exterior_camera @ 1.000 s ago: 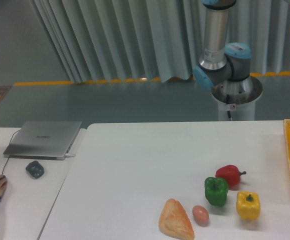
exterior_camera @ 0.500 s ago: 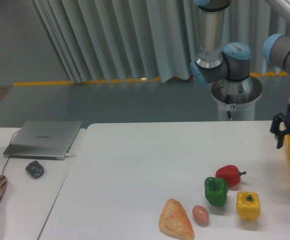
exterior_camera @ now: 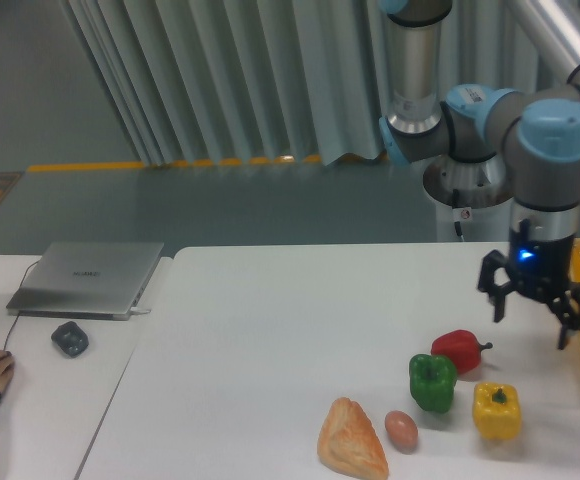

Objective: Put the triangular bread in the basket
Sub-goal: 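Move the open gripper out from the basket toward the peppers, then move the open gripper over the triangular bread roll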

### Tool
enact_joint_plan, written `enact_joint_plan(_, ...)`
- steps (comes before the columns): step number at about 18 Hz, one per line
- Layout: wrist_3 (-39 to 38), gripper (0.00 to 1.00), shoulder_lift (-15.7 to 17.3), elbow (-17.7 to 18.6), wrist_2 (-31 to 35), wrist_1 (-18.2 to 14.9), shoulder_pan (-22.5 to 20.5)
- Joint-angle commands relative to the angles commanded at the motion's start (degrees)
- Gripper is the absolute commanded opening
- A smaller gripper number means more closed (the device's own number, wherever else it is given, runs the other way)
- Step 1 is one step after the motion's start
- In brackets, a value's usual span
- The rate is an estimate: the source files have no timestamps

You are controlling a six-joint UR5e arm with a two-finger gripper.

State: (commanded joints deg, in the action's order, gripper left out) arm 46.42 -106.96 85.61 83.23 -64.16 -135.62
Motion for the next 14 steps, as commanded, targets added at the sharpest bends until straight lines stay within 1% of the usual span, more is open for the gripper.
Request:
enact_joint_plan(5, 0.34, 1.0, -0.44, 0.17, -0.09, 0.35, 3.43)
enact_joint_plan(7, 0.34, 1.0, -0.62, 0.18, 0.0, 0.44, 3.79)
enact_joint_plan(9, 0.34, 1.0, -0.01, -0.26, -0.26, 0.44, 4.14)
enact_joint_plan(11, 0.08, 1.0, -0.09, -0.26, -0.09, 0.53, 5.19)
enact_joint_plan(14, -0.27, 1.0, -0.62, 0.0, -0.09, 2.45, 7.03)
